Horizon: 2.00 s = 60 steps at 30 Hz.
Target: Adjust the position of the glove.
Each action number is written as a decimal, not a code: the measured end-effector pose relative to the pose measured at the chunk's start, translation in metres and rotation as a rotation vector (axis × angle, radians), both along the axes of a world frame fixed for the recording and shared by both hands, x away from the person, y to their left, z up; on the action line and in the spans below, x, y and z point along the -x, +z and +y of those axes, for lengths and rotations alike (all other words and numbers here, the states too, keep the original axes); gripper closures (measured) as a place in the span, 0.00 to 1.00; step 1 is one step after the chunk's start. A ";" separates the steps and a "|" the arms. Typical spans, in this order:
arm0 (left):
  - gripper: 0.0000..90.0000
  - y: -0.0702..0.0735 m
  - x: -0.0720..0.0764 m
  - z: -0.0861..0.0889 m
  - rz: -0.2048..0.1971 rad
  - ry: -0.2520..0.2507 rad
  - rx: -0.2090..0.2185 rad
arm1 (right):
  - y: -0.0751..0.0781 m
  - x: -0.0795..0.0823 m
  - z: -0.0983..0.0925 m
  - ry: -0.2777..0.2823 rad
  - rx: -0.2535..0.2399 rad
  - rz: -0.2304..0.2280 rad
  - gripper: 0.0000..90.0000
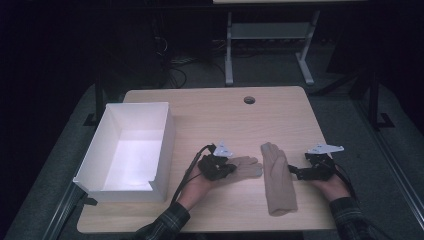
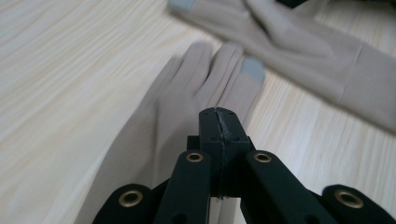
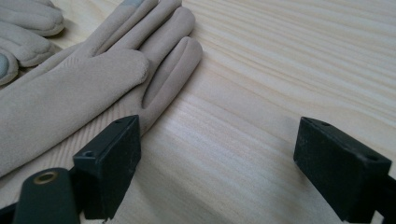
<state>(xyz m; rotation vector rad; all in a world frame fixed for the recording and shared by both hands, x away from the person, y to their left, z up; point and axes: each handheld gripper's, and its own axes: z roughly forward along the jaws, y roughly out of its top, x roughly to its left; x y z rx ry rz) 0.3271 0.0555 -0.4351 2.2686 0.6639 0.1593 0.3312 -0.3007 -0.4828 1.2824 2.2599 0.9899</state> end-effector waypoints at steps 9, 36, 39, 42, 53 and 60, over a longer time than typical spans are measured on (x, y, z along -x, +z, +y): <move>0.99 -0.012 -0.018 -0.037 0.013 -0.061 -0.007 | 0.000 0.000 0.000 0.001 0.000 0.000 0.16; 1.00 -0.022 -0.086 -0.001 -0.025 0.226 0.002 | 0.000 0.000 0.000 0.003 -0.001 -0.001 0.16; 0.99 -0.012 -0.078 0.006 -0.034 0.215 0.020 | 0.000 0.000 0.000 0.004 0.000 -0.001 0.16; 0.99 -0.005 -0.067 0.015 -0.035 0.208 0.028 | 0.000 0.000 0.000 0.003 0.000 -0.001 0.16; 0.99 -0.008 -0.012 0.049 -0.011 0.188 -0.002 | 0.000 -0.001 0.000 0.002 0.000 -0.001 0.16; 0.99 -0.026 0.004 0.052 0.039 0.153 -0.051 | 0.000 -0.001 0.000 0.003 0.001 -0.002 0.16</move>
